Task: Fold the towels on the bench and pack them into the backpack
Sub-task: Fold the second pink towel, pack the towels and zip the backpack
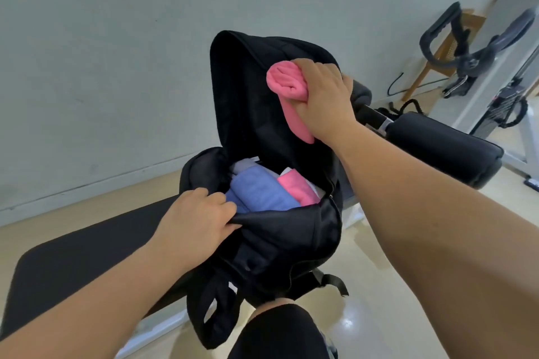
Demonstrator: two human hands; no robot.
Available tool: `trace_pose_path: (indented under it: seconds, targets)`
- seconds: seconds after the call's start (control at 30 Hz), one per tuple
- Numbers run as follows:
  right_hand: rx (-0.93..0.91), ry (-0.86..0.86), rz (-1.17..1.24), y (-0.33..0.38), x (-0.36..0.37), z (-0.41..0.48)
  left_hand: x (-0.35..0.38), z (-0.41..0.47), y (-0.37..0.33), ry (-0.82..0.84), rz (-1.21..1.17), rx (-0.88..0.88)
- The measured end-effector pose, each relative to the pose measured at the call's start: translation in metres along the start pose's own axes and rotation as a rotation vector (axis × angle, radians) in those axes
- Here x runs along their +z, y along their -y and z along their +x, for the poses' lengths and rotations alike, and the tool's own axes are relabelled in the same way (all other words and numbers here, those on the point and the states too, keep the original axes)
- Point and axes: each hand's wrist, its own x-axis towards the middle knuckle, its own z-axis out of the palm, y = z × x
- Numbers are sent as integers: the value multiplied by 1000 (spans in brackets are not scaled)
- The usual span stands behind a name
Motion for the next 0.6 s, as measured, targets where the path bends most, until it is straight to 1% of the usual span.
trace_pose_path:
  seconds: [0.07, 0.13, 0.2, 0.3, 0.37, 0.43, 0.5, 0.6]
  targets:
    - [-15, -14, -38, 12, 10, 6, -3, -28, 14, 39, -19, -41]
    - [-9, 30, -89, 27, 20, 12, -4, -58, 20, 65, -19, -68]
    - [15, 96, -112, 44, 31, 18, -2, -85, 10, 58, 18, -69]
    - [26, 144, -88, 68, 41, 23, 0, -111, -21, 67, 70, -66]
    - [4, 199, -67, 85, 42, 21, -2, -117, -32, 77, 91, -101]
    - [-6, 246, -74, 98, 36, 16, -8, -115, -31, 49, 66, -150]
    - [-11, 235, -97, 108, 30, 6, -16, -110, -25, 4, 24, -158]
    - [-76, 155, -175, 122, 27, -19, -26, -100, -15, -24, -38, -183]
